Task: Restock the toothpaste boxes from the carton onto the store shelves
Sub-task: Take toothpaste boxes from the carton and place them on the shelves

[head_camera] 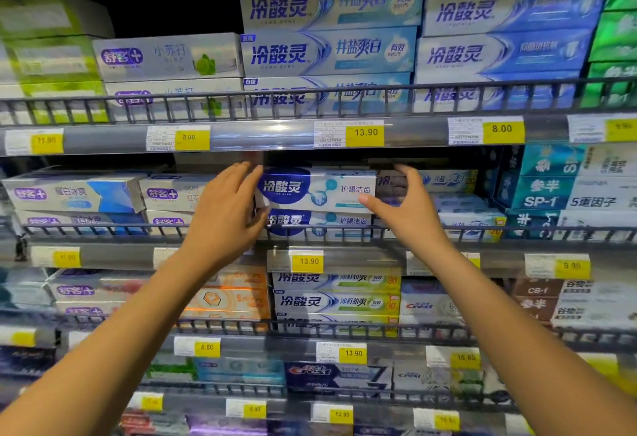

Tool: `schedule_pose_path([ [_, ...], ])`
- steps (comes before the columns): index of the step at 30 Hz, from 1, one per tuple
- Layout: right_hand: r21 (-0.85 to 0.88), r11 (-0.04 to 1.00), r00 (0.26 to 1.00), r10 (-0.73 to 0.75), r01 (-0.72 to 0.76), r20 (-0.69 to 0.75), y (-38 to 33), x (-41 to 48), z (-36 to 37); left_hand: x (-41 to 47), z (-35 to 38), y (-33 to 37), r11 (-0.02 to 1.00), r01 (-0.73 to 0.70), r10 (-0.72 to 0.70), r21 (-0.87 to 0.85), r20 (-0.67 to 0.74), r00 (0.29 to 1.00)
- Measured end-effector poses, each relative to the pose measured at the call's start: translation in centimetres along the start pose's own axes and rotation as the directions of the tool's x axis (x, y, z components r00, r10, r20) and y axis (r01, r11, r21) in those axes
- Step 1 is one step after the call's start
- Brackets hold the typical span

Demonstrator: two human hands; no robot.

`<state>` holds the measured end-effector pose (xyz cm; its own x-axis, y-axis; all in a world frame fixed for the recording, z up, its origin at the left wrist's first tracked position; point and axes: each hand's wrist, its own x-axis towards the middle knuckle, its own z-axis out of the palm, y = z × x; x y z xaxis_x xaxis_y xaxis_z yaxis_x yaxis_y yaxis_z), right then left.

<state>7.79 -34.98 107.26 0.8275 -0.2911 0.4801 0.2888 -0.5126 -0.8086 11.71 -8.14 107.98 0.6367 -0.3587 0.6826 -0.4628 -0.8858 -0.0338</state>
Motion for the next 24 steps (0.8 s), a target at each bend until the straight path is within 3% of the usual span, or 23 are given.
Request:
schedule_pose_path([
  [3,-0.198,0.978,0.985,-0.09,0.059,-0.149,0.6,-4.0,0.4,-4.0,0.9,1.7,0.992,0.082,-0.099,-0.1,-0.182,0.978],
  [5,-0.316,0.943,0.984,-0.145,0.106,-0.101,1.0,-7.2,1.1,-6.7,1.9,2.9,0.984,0.112,-0.139,-0.14,-0.195,0.971],
  [9,-0.546,0.82,0.972,-0.053,0.173,0.229,3.4,-13.1,3.3,-12.3,5.7,4.3,0.986,0.108,-0.097,-0.124,0.089,0.991],
  [11,-0.641,0.745,0.94,0.057,0.184,0.336,5.0,-16.1,4.6,-15.5,7.9,4.8,0.99,0.11,-0.081,-0.087,0.284,0.955],
  [15,-0.723,0.678,0.853,0.295,0.131,0.431,9.0,-22.5,7.0,-22.8,11.4,5.4,0.99,0.142,-0.105,-0.018,0.587,0.803],
  [24,-0.772,0.627,0.672,0.526,0.108,0.521,19.2,-35.8,10.4,-38.5,16.7,7.7,0.979,0.196,-0.146,0.051,0.849,0.509],
])
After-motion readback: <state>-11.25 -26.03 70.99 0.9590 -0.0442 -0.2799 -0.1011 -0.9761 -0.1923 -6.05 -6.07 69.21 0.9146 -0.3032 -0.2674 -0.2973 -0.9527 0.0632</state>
